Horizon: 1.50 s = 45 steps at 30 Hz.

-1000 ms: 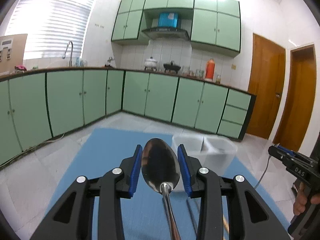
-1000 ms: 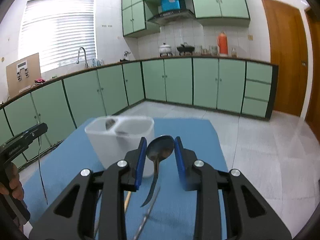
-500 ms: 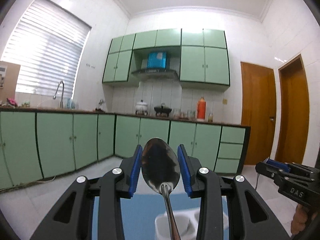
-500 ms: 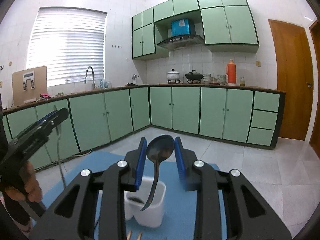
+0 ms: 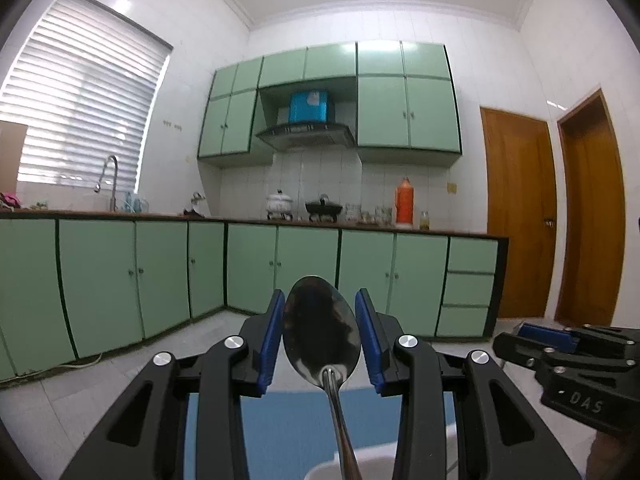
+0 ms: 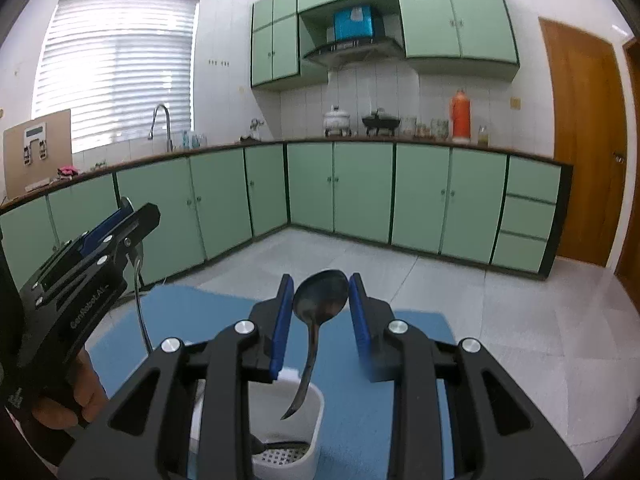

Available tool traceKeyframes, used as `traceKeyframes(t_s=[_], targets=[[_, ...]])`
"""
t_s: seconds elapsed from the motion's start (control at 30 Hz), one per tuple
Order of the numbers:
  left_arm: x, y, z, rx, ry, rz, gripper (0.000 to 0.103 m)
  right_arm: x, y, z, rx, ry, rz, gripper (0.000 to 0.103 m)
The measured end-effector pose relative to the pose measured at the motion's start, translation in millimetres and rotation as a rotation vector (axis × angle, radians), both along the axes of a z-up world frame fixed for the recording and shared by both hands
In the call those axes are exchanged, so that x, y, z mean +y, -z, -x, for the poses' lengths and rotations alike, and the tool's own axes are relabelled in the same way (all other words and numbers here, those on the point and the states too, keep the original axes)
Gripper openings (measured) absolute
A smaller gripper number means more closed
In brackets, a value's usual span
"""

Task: Organize utensils
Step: 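Carry both silver spoons over the white holder and release them inside, then grasp a black chopstick with the left tool while the right tool grasps the metal chopstick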

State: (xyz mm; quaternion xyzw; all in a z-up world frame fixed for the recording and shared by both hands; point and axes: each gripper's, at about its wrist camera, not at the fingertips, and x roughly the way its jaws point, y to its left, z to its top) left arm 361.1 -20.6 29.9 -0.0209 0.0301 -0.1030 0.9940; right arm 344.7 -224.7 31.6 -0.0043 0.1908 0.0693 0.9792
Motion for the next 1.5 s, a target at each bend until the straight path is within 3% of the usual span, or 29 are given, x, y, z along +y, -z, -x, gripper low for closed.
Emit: traceKeyframes(t_s=[0.23,0.33,0.4,0.47,0.6,0.67,0.83,0.97,1.33,1.5], targets=[[4,18,-3,0.087,0.02,0.006,0.036,8,25,0,0.05,-0.028,-0.003,0.027],[5,18,3,0.105,0.023,-0.006,0.044,11,31,2,0.068,-0.037,0.0,0.028],[7,18,9,0.111,0.024,-0.008,0.05,12,32,7,0.065,-0.037,0.005,0.033],[10,15,16,0.118,0.022,-0.006,0.059,11,30,12,0.051,-0.027,0.002,0.047],[19,9,32,0.123,0.019,0.006,0.069,4,24,33,0.022,-0.003,0.002,0.058],[24,6,46,0.122,0.004,0.0,0.078,1,21,46,0.007,0.018,0.009,0.07],[37,6,85,0.122,-0.014,0.012,0.09,-7,20,88,-0.024,0.046,0.022,0.086],[44,17,123,0.146,-0.026,-0.016,0.094,-9,30,124,-0.008,0.042,0.022,0.087],[55,70,220,0.256,-0.109,-0.065,0.095,-6,92,228,0.08,0.124,-0.035,0.086],[55,87,251,0.278,-0.147,-0.079,0.095,-4,118,267,0.094,0.173,-0.033,0.077]])
